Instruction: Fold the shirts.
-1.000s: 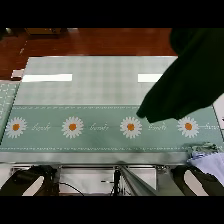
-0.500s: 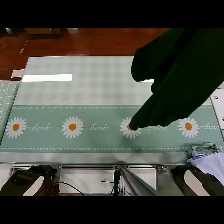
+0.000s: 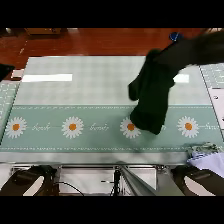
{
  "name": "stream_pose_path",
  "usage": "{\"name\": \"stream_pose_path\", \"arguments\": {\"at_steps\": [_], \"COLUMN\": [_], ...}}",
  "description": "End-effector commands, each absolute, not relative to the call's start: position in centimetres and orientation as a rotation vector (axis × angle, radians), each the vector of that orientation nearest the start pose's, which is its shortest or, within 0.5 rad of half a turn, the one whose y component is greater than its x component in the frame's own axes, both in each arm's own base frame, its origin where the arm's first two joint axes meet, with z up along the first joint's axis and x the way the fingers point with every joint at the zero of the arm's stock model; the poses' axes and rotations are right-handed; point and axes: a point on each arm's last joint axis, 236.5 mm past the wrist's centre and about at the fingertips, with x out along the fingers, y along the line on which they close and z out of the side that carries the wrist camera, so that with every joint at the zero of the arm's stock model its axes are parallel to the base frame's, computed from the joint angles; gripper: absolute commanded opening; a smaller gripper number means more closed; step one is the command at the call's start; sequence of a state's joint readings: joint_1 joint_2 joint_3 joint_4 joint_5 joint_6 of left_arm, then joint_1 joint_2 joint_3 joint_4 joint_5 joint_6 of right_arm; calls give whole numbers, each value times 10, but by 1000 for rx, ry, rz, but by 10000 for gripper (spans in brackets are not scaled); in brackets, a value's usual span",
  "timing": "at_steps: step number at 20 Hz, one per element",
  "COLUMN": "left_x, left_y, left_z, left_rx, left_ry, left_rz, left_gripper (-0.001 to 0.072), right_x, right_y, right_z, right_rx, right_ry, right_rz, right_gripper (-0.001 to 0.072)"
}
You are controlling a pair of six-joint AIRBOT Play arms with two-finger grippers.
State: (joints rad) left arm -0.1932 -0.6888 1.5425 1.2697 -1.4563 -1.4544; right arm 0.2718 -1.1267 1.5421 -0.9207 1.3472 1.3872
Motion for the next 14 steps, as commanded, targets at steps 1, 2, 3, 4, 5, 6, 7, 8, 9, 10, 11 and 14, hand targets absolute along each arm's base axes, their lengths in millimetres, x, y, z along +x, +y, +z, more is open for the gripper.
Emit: {"name": "stream_pose_path", "arguments": {"at_steps": [1, 2, 3, 4, 5, 6, 7, 8, 9, 10, 11, 14], "left_x": [233, 234, 235, 236, 237, 239, 242, 245, 248, 250, 250, 251], "left_y": [-113, -113, -113, -113, -110, -105, -98, -90, -81, -77, -76, -77], "left_z": [300, 292, 285, 280, 274, 268, 263, 257, 251, 244, 235, 196], "left_rx": [56, 56, 55, 55, 61, 72, 86, 105, 123, 134, 137, 141], "left_ry": [671, 695, 713, 727, 742, 754, 766, 779, 793, 809, 831, 937], "left_rz": [-489, -489, -489, -486, -473, -452, -423, -389, -355, -336, -331, -338], "left_gripper": [544, 544, 544, 543, 544, 544, 543, 544, 544, 544, 545, 546], "right_x": [318, 317, 312, 303, 295, 287, 281, 277, 281, 289, 301, 340], "right_y": [314, 340, 363, 386, 403, 416, 421, 420, 410, 393, 368, 265], "right_z": [158, 139, 121, 102, 87, 75, 70, 71, 77, 84, 94, 123], "right_rx": [-26, -13, 0, 8, 17, 18, 5, -21, -62, -99, -135, -228], "right_ry": [977, 1005, 1038, 1074, 1103, 1130, 1139, 1133, 1115, 1098, 1075, 1046], "right_rz": [891, 911, 933, 965, 990, 1016, 1042, 1060, 1060, 1036, 986, 754], "right_gripper": [30, 30, 30, 35, 134, 277, 347, 366, 367, 380, 498, 543]}}
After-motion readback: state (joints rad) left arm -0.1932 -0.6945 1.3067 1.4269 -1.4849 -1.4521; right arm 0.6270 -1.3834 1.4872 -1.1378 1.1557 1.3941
